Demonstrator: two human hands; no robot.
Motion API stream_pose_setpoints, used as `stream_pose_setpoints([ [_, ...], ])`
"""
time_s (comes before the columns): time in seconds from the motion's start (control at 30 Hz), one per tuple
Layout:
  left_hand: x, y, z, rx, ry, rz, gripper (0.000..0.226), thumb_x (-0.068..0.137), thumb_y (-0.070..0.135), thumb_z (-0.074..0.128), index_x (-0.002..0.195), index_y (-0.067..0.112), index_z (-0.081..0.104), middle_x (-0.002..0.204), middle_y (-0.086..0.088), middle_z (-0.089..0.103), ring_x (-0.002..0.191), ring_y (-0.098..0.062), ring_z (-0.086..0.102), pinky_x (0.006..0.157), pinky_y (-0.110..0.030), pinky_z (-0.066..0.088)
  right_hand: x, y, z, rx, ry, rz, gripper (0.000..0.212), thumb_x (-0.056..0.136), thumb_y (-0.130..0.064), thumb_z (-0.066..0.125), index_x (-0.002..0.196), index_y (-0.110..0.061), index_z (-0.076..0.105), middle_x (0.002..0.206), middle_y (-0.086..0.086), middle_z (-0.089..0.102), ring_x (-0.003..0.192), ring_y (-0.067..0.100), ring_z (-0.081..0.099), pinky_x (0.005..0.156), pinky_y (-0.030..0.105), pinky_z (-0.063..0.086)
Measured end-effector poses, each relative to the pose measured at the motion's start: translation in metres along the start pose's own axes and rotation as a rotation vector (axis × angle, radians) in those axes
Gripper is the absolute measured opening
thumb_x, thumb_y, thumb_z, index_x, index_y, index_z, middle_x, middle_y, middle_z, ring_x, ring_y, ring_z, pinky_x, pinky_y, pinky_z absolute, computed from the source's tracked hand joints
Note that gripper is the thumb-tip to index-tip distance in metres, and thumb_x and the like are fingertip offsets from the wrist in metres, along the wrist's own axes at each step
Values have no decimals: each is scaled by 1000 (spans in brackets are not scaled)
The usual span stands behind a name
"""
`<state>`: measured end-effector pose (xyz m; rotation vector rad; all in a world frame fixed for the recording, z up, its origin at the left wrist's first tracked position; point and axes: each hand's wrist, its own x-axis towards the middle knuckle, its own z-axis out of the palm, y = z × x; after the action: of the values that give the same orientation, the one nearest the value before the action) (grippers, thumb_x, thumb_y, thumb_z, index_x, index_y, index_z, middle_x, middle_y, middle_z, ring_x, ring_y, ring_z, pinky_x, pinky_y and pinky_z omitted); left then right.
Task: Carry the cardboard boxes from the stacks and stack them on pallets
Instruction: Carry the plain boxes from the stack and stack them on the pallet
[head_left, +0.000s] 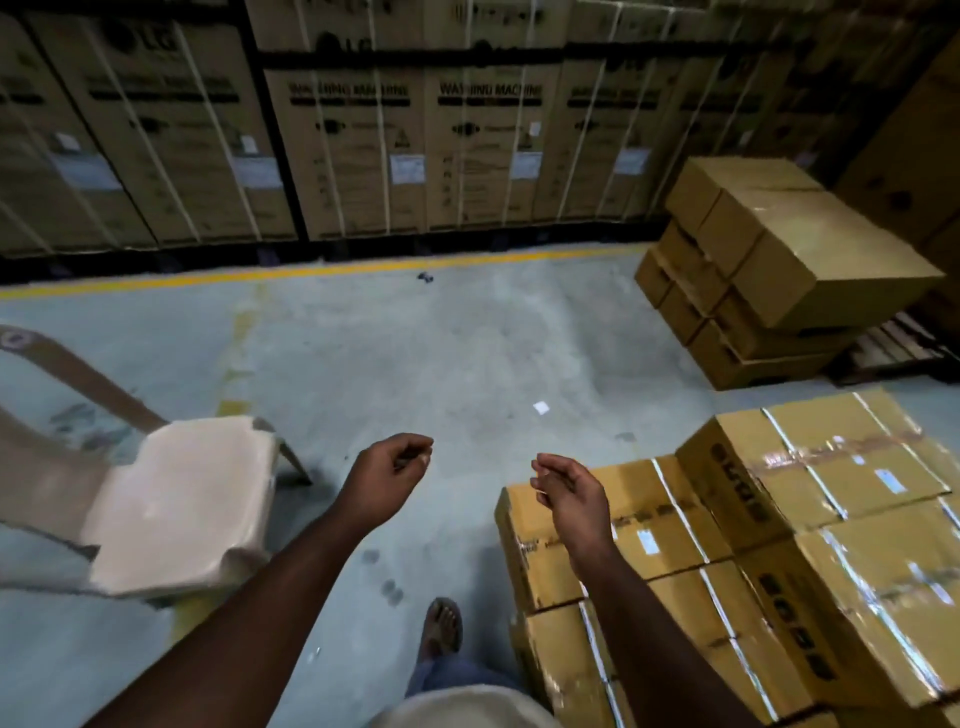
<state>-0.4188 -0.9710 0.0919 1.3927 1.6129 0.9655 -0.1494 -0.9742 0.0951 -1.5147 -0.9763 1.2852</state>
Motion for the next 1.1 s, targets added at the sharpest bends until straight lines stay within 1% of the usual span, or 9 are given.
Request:
stream_pose_setpoints([
  [0.17, 128, 14, -24, 13, -84, 46, 20, 96, 11, 71, 112, 22, 75, 105, 9, 77, 98, -1, 72, 90, -17, 53, 114, -58, 48, 23, -37, -7, 22, 99, 0, 63, 105, -18, 75, 106, 8, 78, 94, 22, 72, 93, 42, 56],
  [0.3, 210, 25, -42, -1, -87, 36, 19, 96, 13, 70, 109, 27, 74, 104, 13, 76, 92, 4, 70, 83, -11, 51, 186, -97, 87, 14, -43, -7, 20, 100, -2, 62, 109, -14, 74, 106, 7, 78, 92, 18, 72, 89, 37, 56],
  [0.47, 373, 11, -78, -13, -109, 41, 25, 96, 12, 71, 103, 36, 72, 101, 20, 76, 97, 4, 70, 85, -11, 51, 319, -132, 147, 21, 18, 38, 18, 100, -3, 61, 109, -13, 73, 107, 6, 78, 96, 23, 74, 84, 34, 56],
  [0.53, 446, 6, -90, -11, -95, 68, 25, 96, 11, 71, 104, 34, 72, 101, 21, 76, 97, 8, 69, 84, -7, 49, 370, -141, 167, 23, 59, 44, 19, 100, -3, 61, 108, -15, 73, 105, 3, 79, 97, 25, 74, 82, 34, 54],
  [0.63, 539, -4, -103, -9, -113, 40, 19, 96, 11, 71, 108, 25, 75, 105, 13, 76, 97, 8, 68, 85, -9, 50, 440, -158, 191, 35, 132, 92, 19, 99, -4, 62, 110, -16, 73, 108, 3, 79, 98, 24, 74, 81, 34, 53],
  [0.7, 602, 1, -100, 8, -181, 51, 18, 96, 12, 72, 108, 25, 76, 104, 13, 76, 98, 8, 68, 84, -6, 49, 485, -175, 202, 88, 199, 97, 20, 99, -5, 62, 111, -15, 74, 109, 4, 79, 97, 22, 73, 80, 33, 53],
  [0.87, 756, 51, -61, 12, -383, 80, 17, 95, 13, 72, 106, 25, 77, 100, 14, 78, 98, 2, 71, 86, -9, 51, 589, -220, 209, 161, 356, 80, 19, 99, -7, 64, 110, -17, 74, 106, -1, 79, 100, 22, 74, 80, 30, 55],
  [0.97, 848, 88, -8, 22, -506, 137, 17, 96, 14, 72, 105, 27, 77, 101, 17, 78, 100, -2, 72, 92, -22, 55, 658, -240, 189, 219, 465, 57, 13, 101, -14, 65, 111, -17, 74, 105, 0, 79, 100, 24, 75, 80, 33, 55],
  [1.1, 975, 127, 84, 22, -586, 210, 16, 97, 14, 71, 106, 25, 77, 103, 13, 79, 102, -4, 72, 92, -23, 56, 766, -246, 135, 277, 598, 57, 15, 102, -25, 65, 113, -17, 73, 106, -2, 79, 101, 23, 75, 85, 38, 57],
])
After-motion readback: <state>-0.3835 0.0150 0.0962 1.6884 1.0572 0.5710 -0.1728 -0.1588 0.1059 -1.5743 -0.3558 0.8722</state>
